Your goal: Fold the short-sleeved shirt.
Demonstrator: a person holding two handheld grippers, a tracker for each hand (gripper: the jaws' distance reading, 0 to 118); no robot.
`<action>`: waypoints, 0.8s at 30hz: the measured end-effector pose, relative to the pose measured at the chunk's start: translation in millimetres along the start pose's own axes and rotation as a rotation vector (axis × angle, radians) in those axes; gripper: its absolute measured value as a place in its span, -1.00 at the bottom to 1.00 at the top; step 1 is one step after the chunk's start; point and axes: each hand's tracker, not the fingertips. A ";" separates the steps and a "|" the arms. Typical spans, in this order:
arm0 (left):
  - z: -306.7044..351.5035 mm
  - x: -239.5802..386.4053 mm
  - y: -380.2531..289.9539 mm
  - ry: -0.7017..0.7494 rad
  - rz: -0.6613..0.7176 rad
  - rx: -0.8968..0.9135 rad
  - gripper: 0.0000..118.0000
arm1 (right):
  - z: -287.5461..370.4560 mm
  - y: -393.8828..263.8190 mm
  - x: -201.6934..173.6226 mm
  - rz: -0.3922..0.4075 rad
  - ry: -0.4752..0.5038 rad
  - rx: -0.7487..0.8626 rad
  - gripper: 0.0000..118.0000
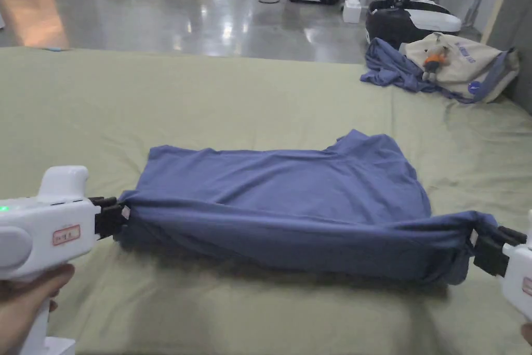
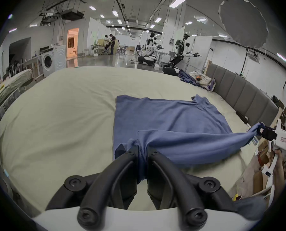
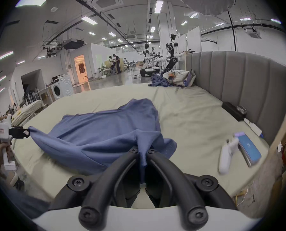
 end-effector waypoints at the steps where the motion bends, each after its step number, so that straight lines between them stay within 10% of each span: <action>1: -16.1 -5.7 14.0 0.003 0.011 -0.028 -0.83 | -21.2 11.6 -0.8 0.010 -0.009 -0.030 -0.93; 10: -156.2 -37.4 42.5 0.086 -0.016 -0.321 -0.76 | -177.4 32.3 -13.1 0.069 -0.059 -0.255 -0.92; 11: -163.2 -38.4 39.7 0.081 -0.019 -0.314 -0.50 | -184.9 30.5 -14.5 0.085 -0.064 -0.272 -0.74; 13: -166.3 -42.8 34.1 0.044 0.032 -0.249 0.93 | -181.6 27.3 -13.5 0.107 -0.044 -0.237 0.94; 14: -153.5 -39.6 32.4 0.021 0.063 -0.199 1.00 | -171.9 27.5 -11.9 0.094 -0.023 -0.203 0.97; 18: -51.4 -20.4 29.2 -0.153 0.191 0.181 1.00 | -87.2 29.1 -16.7 0.063 -0.064 0.043 0.93; 22: 69.1 35.8 9.1 -0.117 0.038 0.474 0.98 | 34.5 15.0 -30.1 0.117 -0.139 0.290 0.99; 23: 87.5 47.2 1.0 -0.072 -0.021 0.520 0.70 | 51.1 11.9 -32.7 0.132 -0.126 0.320 0.95; 24: 103.5 61.0 -7.8 0.002 -0.059 0.534 -0.45 | 68.4 9.7 -37.1 0.152 -0.130 0.322 0.73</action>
